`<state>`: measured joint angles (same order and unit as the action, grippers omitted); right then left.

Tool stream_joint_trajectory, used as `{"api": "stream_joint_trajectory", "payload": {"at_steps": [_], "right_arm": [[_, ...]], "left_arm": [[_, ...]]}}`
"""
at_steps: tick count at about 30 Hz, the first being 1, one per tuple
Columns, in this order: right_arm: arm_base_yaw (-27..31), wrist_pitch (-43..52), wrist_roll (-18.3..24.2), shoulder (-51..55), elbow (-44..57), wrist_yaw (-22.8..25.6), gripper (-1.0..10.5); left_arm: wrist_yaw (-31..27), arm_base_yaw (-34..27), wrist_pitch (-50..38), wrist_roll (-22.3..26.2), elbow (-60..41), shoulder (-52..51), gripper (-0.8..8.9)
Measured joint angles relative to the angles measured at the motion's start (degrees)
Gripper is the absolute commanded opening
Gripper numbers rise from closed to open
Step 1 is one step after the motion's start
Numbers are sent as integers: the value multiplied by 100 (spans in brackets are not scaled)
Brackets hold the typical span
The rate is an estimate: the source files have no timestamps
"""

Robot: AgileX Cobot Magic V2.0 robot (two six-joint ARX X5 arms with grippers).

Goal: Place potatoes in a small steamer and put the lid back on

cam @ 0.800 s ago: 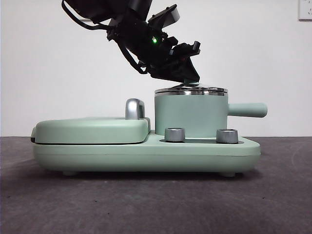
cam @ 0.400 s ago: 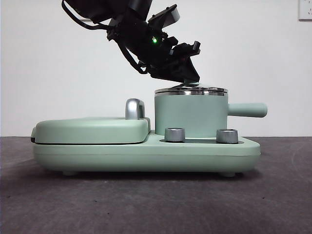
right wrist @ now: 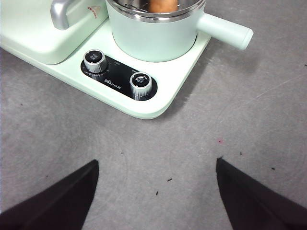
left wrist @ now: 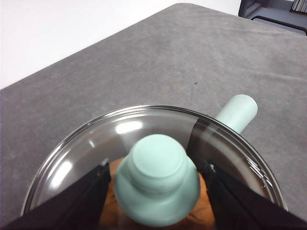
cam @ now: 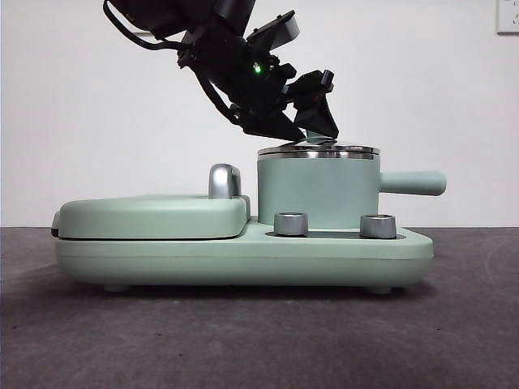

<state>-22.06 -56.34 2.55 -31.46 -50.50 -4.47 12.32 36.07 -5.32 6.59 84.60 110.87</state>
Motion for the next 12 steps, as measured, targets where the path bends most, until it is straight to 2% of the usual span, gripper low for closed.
{"api": "stream_joint_trajectory", "payload": {"at_steps": [8,12], "right_arm": [[0,0,0,0,0,0,385],[0,0,0,0,0,0,385]], "left_arm": [[101,-63,396,-348,-2,-568,317],[203,-236,538,-719,-2,-1067,317]]}}
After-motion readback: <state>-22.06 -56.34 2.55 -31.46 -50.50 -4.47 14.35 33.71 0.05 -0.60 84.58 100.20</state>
